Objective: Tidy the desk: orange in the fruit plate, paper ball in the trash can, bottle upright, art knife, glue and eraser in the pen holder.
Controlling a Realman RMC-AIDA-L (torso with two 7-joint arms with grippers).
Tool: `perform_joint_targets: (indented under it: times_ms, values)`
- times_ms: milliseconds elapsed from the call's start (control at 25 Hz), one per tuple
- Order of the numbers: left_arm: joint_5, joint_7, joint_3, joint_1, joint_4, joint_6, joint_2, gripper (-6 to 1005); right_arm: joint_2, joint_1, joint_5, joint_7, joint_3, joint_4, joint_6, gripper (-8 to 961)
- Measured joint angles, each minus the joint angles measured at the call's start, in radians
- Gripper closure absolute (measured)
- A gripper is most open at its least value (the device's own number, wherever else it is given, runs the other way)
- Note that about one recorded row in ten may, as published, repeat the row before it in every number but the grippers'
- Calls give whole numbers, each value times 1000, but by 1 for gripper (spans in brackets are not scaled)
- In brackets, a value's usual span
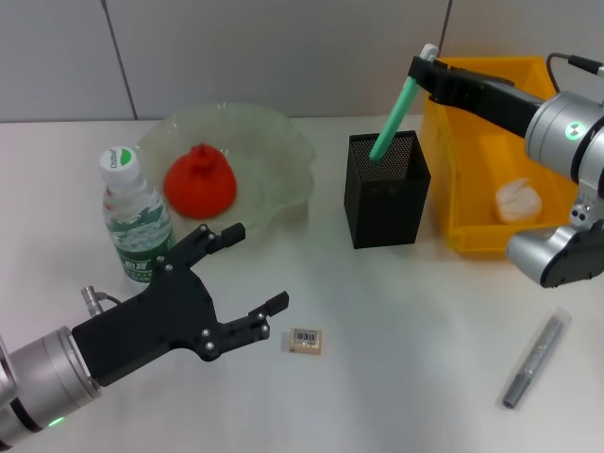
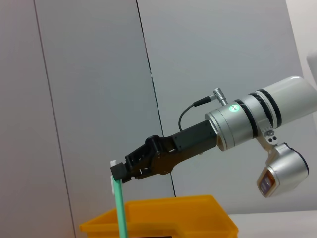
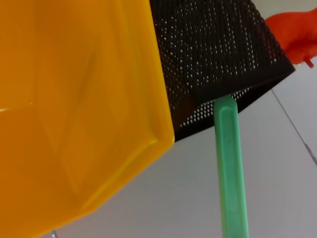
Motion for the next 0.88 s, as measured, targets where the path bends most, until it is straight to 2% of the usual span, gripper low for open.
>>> perform_joint_targets:
  times_ms: [280, 640, 720, 800, 840, 880]
  values:
    - [0, 25, 2, 1, -1, 2, 0, 123, 0, -17, 11, 0, -66, -9, 108, 619]
    - [0, 37, 1, -1, -5, 3, 0, 123, 1, -44, 85, 6, -95, -41, 120, 606]
    - [0, 37, 1, -4, -11, 4, 0, 123, 0, -41, 121, 8, -92, -41, 117, 513]
    - [0, 37, 1, -7, -20, 6, 0, 123, -5, -31, 253, 8, -77, -43, 91, 420]
    - [0, 37, 1, -8, -29, 14, 0, 123, -6, -22, 381, 9, -46, -45, 37, 374]
    - [0, 37, 1, -8, -29, 14, 0, 124, -6, -22, 381, 9, -46, -45, 37, 362]
